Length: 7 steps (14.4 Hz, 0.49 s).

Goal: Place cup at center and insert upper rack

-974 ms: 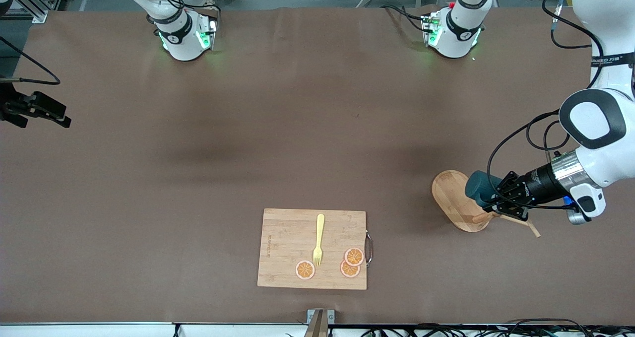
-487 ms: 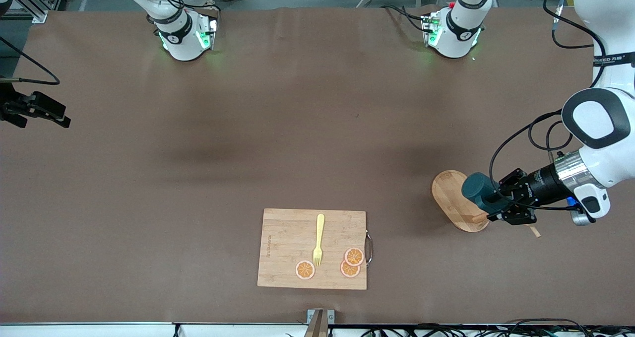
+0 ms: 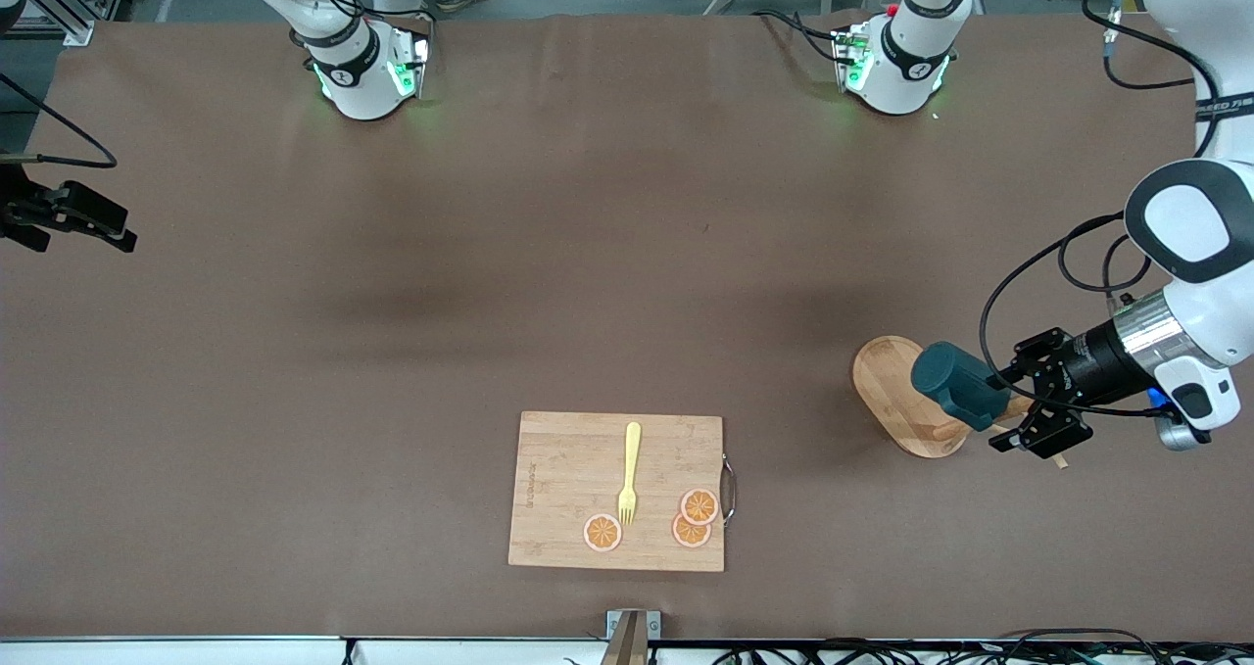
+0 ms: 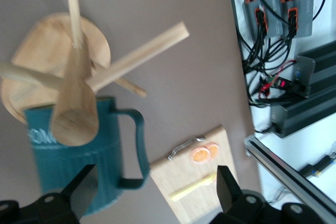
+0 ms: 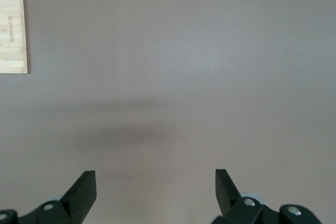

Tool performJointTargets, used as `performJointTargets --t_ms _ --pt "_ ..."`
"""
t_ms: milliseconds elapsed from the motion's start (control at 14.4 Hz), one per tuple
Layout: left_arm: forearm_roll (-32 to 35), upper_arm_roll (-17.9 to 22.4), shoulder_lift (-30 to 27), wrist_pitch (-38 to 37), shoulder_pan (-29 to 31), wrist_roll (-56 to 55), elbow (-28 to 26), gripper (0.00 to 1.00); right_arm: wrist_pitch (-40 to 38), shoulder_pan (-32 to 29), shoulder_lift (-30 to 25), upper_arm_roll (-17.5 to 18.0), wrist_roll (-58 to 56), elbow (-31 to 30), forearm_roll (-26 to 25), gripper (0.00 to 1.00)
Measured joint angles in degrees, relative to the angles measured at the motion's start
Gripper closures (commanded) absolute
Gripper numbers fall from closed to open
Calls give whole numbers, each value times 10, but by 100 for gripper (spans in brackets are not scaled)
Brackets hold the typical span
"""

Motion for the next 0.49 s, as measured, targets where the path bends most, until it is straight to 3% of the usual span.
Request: performJointTargets --t_ms 209,487 --pt "56 -9 -28 -30 -1 34 1 0 0 0 0 0 0 0 0 0" --pt "89 -5 -51 -100 6 193 1 0 0 0 0 0 0 0 0 0"
